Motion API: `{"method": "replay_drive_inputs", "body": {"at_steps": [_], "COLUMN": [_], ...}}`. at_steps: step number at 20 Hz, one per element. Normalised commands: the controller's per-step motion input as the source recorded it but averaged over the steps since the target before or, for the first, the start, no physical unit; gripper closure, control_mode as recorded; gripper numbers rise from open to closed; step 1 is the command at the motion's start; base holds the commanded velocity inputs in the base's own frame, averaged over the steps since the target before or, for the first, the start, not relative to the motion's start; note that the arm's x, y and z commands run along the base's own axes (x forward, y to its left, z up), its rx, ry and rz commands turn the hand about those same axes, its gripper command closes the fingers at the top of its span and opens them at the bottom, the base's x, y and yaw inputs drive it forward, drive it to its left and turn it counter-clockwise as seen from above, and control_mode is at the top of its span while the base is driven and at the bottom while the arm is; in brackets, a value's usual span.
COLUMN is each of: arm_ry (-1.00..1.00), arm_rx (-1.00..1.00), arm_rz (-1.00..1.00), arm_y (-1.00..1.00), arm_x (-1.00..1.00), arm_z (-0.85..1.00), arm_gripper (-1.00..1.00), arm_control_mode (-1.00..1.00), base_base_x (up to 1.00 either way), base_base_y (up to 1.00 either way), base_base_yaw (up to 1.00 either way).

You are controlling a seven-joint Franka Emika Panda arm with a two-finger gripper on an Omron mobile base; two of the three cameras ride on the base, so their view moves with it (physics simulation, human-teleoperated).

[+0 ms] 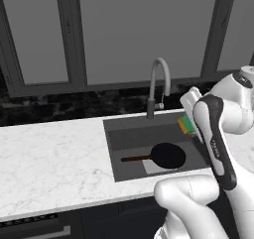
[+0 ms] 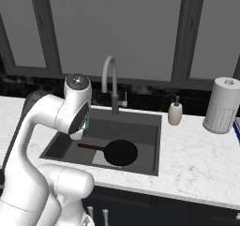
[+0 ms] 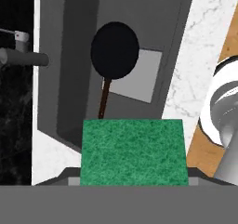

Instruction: Pick the pan and sponge and place them into the sink. Then turn on the water.

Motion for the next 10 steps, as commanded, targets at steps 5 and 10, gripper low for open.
{"method": "replay_drive_inputs", "body": {"at_steps": [5,10], "arm_ry": [0.1,0.04], "arm_rx": [0.23,0.11], "arm_rz": [-0.24,-0.09], "arm_y": [-0.81,-0.37], "arm_x": [0.0,0.16], "arm_z": [0.0,-0.07], "arm_gripper": [1.0,1.0], "arm_control_mode": [-1.0,-1.0], "base_base_x": [0.0,0.0], "base_base_y": [0.0,0.0], "base_base_yaw": [0.0,0.0]}}
